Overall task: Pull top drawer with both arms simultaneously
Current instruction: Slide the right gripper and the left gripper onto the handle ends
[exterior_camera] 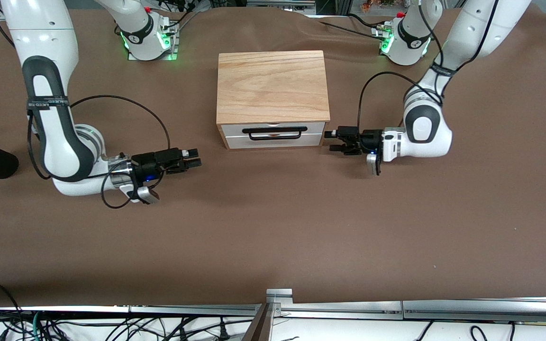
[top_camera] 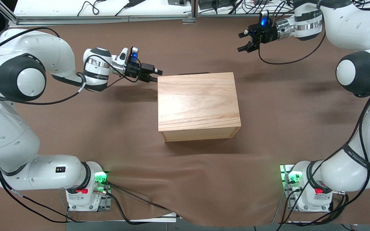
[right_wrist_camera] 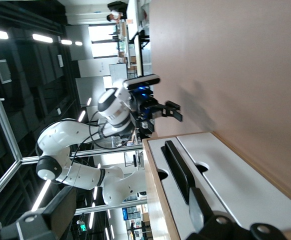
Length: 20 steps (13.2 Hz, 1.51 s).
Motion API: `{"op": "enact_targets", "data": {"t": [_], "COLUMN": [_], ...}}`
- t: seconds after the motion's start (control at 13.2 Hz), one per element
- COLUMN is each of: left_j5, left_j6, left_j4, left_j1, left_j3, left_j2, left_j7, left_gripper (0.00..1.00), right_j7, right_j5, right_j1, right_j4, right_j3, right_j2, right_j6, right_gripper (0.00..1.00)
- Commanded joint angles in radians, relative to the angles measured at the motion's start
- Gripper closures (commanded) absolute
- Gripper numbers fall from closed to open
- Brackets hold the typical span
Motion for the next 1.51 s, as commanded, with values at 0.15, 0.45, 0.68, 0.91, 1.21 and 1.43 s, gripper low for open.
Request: {"op": "enact_targets", "data": {"t": [0.15,0.45,0.68,0.91,1.21,1.43], "left_j5": [-0.18,-0.234,-0.298,-0.302,-0.299,-0.299], "left_j6": [-0.029,-0.03,-0.029,-0.027,-0.024,-0.024], "left_j4": [0.001,0.001,0.003,0.001,-0.001,-0.002], "left_j1": [0.017,0.015,0.005,0.005,0.005,0.005], "left_j3": [-0.081,-0.127,-0.157,-0.158,-0.158,-0.159], "left_j2": [0.033,0.046,0.06,0.069,0.091,0.091], "left_j7": [0.082,0.089,0.099,0.099,0.098,0.096], "left_gripper": [0.01,0.15,0.28,0.38,0.45,0.56], "right_j7": [-0.098,-0.207,-0.227,-0.273,-0.366,-0.389], "right_j5": [0.098,0.17,0.203,0.263,0.27,0.268], "right_j1": [0.052,0.093,0.131,0.17,0.196,0.211], "right_j4": [-0.018,-0.016,-0.031,-0.047,-0.091,-0.136], "right_j3": [0.001,0.001,0.003,0.003,0.001,0.001], "right_j2": [0.044,0.097,0.101,0.12,0.12,0.118], "right_j6": [0.032,0.052,0.079,0.081,0.081,0.072], "right_gripper": [0.0,0.0,0.0,0.0,0.0,0.0]}}
